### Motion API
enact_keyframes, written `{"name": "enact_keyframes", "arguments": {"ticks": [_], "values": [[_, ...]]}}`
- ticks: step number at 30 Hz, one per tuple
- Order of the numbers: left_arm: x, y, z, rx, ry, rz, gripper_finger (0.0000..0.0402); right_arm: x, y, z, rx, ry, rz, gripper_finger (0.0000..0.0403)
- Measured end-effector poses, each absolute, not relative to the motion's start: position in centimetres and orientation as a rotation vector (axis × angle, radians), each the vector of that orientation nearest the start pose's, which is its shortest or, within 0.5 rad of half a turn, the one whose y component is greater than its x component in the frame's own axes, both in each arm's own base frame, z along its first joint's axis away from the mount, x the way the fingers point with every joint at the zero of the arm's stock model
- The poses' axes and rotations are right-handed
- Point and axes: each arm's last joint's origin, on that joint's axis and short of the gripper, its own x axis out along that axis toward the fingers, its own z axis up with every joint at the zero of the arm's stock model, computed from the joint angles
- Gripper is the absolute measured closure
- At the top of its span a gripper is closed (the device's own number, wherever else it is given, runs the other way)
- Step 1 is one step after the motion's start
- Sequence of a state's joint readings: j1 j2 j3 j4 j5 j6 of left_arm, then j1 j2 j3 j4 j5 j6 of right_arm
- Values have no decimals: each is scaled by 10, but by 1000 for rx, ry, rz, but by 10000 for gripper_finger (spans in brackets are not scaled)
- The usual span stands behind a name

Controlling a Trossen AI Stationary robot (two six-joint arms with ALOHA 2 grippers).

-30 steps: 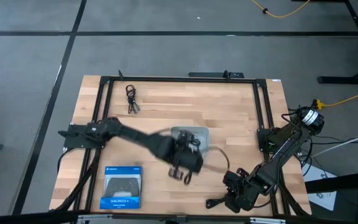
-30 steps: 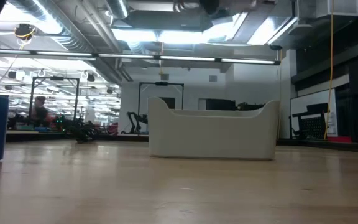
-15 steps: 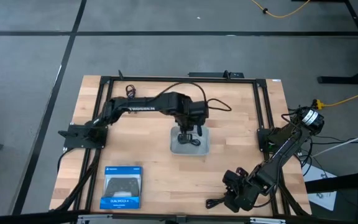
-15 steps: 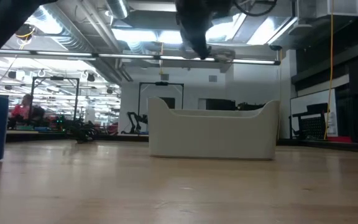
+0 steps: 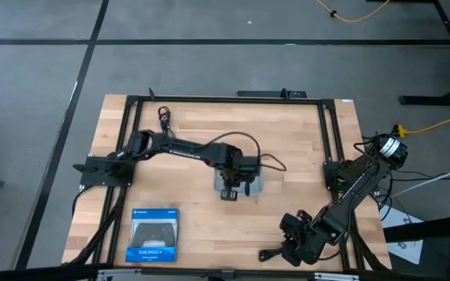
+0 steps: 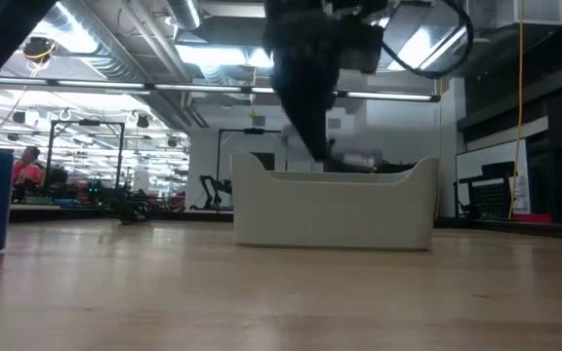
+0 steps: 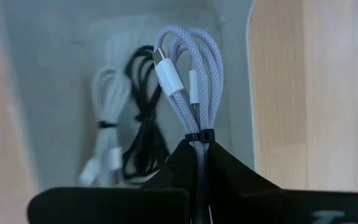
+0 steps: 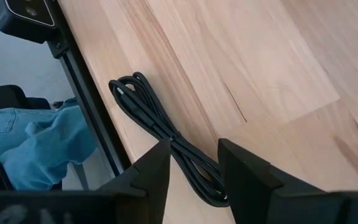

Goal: Pick and place USB-C Cables
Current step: Put the purple charger cable into the gray bin, then put the bottom black charger into the gray bin

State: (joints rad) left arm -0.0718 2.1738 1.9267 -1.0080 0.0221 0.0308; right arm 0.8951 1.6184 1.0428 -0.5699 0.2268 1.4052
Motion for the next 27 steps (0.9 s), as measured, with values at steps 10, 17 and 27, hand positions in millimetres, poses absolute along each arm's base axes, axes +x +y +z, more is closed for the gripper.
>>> {"name": "enact_keyframes", "arguments": {"ticks": [10,17,27], "values": [[449,-38,188,43,1236,-90,381,199,238,197,631,1137,-185,263],[447,-38,180,46,1242,-36,335,199,238,197,632,1137,-184,263],[450,-38,218,50,1257,-17,328,199,238,197,632,1137,-184,263]]}}
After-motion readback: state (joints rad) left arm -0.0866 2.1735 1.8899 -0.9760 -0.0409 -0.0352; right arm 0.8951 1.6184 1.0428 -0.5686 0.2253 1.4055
